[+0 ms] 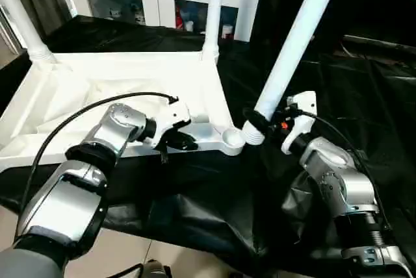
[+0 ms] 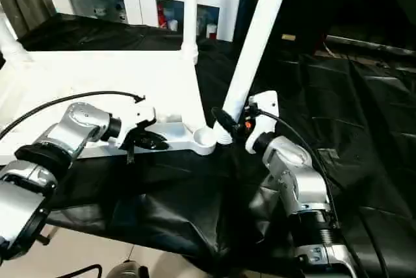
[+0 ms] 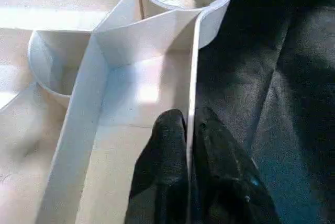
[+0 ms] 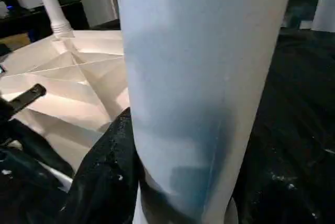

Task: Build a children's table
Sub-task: Insert table leg to table base

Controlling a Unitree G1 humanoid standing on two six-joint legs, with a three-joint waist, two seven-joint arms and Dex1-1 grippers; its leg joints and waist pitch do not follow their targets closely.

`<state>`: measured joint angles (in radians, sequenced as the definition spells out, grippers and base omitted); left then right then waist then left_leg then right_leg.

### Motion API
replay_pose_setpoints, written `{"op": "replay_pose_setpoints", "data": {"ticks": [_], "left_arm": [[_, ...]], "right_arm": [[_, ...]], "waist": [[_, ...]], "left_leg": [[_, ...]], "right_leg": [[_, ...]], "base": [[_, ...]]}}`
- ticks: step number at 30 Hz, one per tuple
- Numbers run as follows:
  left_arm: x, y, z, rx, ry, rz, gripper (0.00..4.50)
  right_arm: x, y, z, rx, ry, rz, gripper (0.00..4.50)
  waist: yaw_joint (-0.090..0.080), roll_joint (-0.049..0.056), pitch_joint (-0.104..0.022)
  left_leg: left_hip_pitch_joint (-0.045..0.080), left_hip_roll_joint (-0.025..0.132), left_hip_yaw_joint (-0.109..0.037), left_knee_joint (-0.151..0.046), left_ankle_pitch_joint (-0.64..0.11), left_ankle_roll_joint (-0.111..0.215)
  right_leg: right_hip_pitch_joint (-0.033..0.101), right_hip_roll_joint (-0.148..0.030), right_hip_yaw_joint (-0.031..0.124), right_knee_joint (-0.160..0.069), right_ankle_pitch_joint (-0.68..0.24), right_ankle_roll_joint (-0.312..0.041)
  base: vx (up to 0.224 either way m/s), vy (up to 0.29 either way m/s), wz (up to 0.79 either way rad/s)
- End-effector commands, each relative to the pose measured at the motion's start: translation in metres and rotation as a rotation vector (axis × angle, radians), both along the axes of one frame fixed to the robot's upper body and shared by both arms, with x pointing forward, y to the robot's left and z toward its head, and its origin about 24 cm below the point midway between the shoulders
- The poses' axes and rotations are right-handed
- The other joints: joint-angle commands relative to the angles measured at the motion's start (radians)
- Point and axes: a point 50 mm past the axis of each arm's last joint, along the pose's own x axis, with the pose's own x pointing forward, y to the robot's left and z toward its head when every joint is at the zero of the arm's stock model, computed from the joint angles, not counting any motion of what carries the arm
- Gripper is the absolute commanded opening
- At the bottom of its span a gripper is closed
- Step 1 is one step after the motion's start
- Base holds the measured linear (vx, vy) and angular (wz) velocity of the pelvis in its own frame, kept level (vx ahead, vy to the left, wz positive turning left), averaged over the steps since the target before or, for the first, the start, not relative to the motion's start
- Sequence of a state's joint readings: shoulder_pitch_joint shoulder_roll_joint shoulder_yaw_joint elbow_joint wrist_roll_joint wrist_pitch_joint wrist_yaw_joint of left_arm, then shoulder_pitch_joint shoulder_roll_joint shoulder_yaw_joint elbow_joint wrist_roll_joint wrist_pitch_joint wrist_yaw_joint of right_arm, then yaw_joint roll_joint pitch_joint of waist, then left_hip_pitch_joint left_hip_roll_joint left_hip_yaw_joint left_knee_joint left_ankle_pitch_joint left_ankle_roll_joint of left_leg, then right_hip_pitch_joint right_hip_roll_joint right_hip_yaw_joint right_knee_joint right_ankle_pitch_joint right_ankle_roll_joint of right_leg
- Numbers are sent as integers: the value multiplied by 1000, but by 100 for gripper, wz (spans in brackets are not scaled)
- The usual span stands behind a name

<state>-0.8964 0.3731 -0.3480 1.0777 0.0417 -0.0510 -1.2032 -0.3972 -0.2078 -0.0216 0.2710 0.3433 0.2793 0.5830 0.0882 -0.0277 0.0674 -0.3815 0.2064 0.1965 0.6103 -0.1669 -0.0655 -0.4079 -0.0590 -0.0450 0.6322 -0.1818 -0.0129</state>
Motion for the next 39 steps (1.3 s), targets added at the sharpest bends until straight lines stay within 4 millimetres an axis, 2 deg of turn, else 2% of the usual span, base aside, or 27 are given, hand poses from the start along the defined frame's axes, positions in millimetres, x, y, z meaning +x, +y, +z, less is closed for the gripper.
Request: {"op": "replay_pose_setpoints", "data": {"ticks": [1,3,4,6,7,12,14,15,16,17,18,23,30,33,39], "left_arm": [[1,0,3,-23,-3,3,5],[-2,0,-3,-37,15,3,1],[-4,0,-5,-37,19,1,0],[-7,-1,-11,-35,25,6,0],[-8,-1,-13,-36,28,9,0],[-16,-7,-21,-67,41,24,0],[-22,-12,-23,-83,46,-3,0],[-22,-13,-23,-85,46,-4,0],[-24,-15,-23,-104,40,-7,0],[-24,-15,-22,-110,38,-5,0],[-24,-15,-21,-120,33,0,0],[-23,-14,-18,-138,11,6,0],[-28,-15,-12,-192,1,13,0],[-30,-15,-14,-179,8,9,0],[-33,-12,-19,-123,14,1,0]], "right_arm": [[1,4,13,2,-40,46,190],[0,11,16,9,-29,123,190],[0,12,17,12,-27,139,190],[1,14,19,7,-24,169,190],[3,16,21,5,-22,184,190],[8,21,23,-17,5,225,190],[9,23,19,-59,27,252,190],[10,23,18,-60,29,253,190],[10,23,15,-78,52,261,190],[11,23,14,-87,55,261,190],[12,23,12,-100,63,260,190],[14,22,12,-114,66,258,190],[17,19,8,-110,73,239,190],[16,20,5,-113,85,248,190],[16,22,1,-125,113,270,190]], "waist": [[1,6,-82],[0,-4,-83],[-1,0,-83],[-2,-7,-84],[-1,-2,-82],[-3,-1,-79],[-3,-17,-78],[-2,-12,-80],[-3,-24,-78],[-2,-21,-78],[-3,-25,-77],[-4,-23,-77],[-4,-22,-81],[-6,-25,-79],[-8,-23,-79]], "left_leg": [[25,23,-16,-69,-195,5],[23,22,-15,-70,-187,13],[21,24,-16,-69,-174,18],[21,25,-15,-68,-165,25],[22,25,-14,-68,-162,26],[27,28,-13,-70,-196,6],[23,29,-14,-71,-182,8],[25,30,-14,-71,-179,7],[24,30,-11,-71,-173,11],[23,28,-12,-71,-170,12],[23,28,-11,-72,-175,12],[24,27,-12,-72,-181,6],[23,26,-9,-70,-155,16],[23,27,-10,-72,-167,15],[25,28,-12,-74,-185,4]], "right_leg": [[56,-78,43,-73,-116,-242],[59,-77,42,-71,-113,-241],[61,-79,42,-69,-102,-243],[59,-80,43,-67,-91,-247],[56,-80,43,-68,-98,-248],[50,-81,44,-75,-171,-230],[53,-84,44,-72,-186,-222],[52,-86,44,-72,-188,-221],[49,-83,44,-75,-194,-213],[48,-83,44,-75,-205,-206],[47,-83,44,-78,-219,-198],[45,-82,45,-79,-240,-179],[46,-80,45,-72,-168,-204],[46,-80,44,-75,-196,-194],[44,-79,45,-78,-210,-188]], "base": [[0,0,0],[0,0,0],[0,0,0],[0,0,0],[0,0,0],[0,0,0],[0,0,0],[0,0,0],[0,0,0],[0,0,0],[0,0,0],[0,0,0],[0,0,0],[0,0,0],[0,0,0]]}}
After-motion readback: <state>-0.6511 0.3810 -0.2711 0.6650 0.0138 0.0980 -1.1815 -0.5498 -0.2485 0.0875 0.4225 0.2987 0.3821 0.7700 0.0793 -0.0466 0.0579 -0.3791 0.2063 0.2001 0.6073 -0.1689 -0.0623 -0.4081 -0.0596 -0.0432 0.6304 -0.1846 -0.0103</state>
